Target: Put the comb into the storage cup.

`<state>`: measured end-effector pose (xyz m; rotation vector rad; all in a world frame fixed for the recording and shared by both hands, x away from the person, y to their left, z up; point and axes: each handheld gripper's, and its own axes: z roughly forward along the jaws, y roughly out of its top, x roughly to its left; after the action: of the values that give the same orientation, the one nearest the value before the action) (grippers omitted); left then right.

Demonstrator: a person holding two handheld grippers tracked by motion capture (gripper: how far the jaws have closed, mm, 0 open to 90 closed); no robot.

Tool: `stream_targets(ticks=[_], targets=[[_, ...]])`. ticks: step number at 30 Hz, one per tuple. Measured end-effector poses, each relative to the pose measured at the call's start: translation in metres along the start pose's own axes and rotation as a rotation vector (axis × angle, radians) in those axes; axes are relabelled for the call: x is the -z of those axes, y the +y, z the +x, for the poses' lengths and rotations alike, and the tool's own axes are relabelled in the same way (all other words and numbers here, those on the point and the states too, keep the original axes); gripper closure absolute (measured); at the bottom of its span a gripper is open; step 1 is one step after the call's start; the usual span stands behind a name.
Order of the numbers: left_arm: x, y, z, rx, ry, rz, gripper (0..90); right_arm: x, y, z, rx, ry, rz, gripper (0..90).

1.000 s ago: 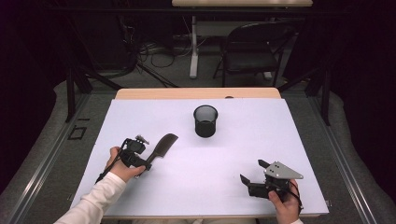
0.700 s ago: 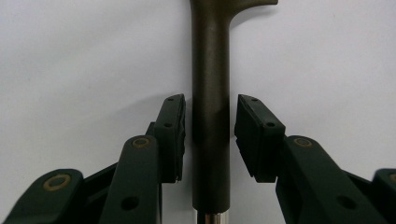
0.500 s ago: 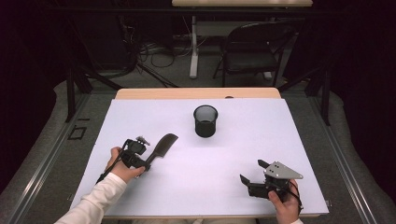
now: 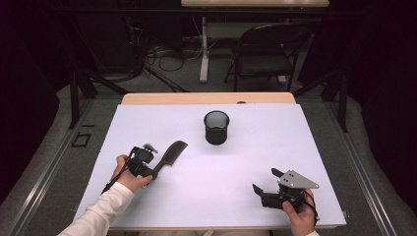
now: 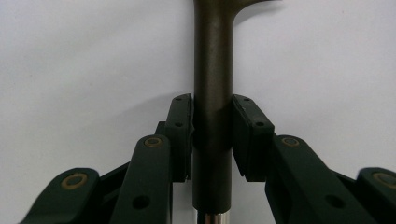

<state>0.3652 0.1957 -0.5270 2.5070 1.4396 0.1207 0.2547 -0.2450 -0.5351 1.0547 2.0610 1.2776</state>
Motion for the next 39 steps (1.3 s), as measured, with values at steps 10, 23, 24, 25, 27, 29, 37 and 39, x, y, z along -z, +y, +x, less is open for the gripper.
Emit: stream_targets(ticks=[10, 23, 24, 25, 27, 29, 37, 39], targets=[[-0.0003, -0.0005, -0.0014, 0.006, 0.000, -0.006, 72.0, -0.0002, -0.0001, 0.0001, 0.001, 0.000, 0.002, 13.8], [-0.0001, -0.0005, -0.0014, 0.001, 0.003, -0.006, 72.2, -0.0002, 0.0000, 0.0000, 0.001, 0.002, 0.008, 13.8], [-0.0002, -0.0007, -0.0013, 0.002, 0.001, -0.009, 72.2, -0.0003, -0.0001, 0.0000, 0.000, 0.001, 0.008, 13.8], [-0.0001, -0.0008, -0.0012, 0.001, 0.001, -0.010, 72.3, -0.0003, -0.0001, 0.0000, 0.001, 0.001, 0.009, 13.8], [-0.0001, -0.0012, -0.0012, 0.000, 0.000, -0.012, 72.3, -0.0003, -0.0001, 0.0001, 0.001, 0.001, 0.009, 13.8], [0.0001, -0.0013, -0.0012, 0.000, -0.003, -0.011, 72.3, -0.0002, -0.0001, 0.0002, 0.002, 0.000, 0.011, 13.8], [0.0012, -0.0016, 0.0004, 0.010, -0.023, -0.013, 72.4, -0.0011, -0.0003, 0.0004, -0.001, 0.000, 0.010, 13.8], [0.0015, -0.0018, 0.0007, 0.011, -0.023, -0.019, 72.5, -0.0012, -0.0004, 0.0005, 0.001, -0.001, 0.010, 13.8]])
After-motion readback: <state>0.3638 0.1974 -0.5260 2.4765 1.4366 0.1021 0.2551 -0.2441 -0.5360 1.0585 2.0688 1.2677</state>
